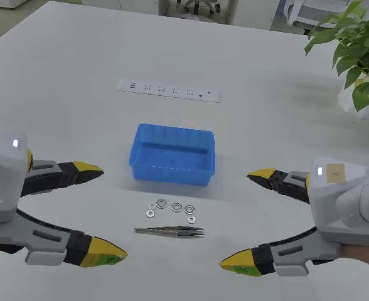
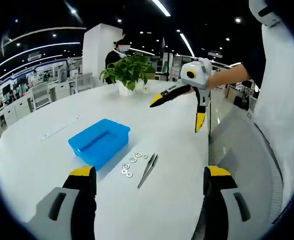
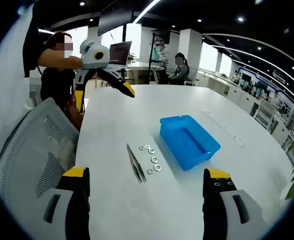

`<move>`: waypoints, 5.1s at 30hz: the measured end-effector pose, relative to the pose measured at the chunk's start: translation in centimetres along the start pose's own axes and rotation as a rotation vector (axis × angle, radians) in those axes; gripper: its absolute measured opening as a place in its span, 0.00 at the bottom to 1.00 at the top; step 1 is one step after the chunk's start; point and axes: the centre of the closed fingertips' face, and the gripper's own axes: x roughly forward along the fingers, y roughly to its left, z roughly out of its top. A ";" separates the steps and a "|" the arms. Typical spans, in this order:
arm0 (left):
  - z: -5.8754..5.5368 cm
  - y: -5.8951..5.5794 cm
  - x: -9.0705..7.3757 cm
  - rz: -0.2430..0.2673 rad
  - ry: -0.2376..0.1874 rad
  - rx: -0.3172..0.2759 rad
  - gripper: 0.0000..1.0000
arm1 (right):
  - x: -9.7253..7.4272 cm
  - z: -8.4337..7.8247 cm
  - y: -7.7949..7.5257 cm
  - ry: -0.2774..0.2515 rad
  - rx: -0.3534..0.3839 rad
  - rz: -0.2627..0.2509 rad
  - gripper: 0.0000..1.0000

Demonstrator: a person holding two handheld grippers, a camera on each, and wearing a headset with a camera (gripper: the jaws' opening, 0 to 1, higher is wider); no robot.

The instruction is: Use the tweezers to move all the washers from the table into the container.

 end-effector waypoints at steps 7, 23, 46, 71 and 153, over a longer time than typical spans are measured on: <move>-0.4 0.0 0.0 0.001 0.019 0.010 0.89 | 0.2 0.1 0.3 0.000 -0.003 0.005 0.95; -1.7 0.1 0.3 -0.001 0.066 0.048 0.87 | 0.8 0.1 0.5 -0.005 0.019 0.000 0.94; -2.2 0.6 0.1 0.022 0.073 0.072 0.88 | 0.4 0.0 0.4 -0.002 0.028 -0.014 0.93; -2.5 0.7 1.2 0.015 0.110 0.098 0.83 | 1.0 0.0 0.2 0.003 0.039 -0.004 0.88; -8.3 1.7 8.3 -0.182 0.416 0.258 0.22 | 11.4 -4.2 1.5 0.249 -0.112 0.290 0.11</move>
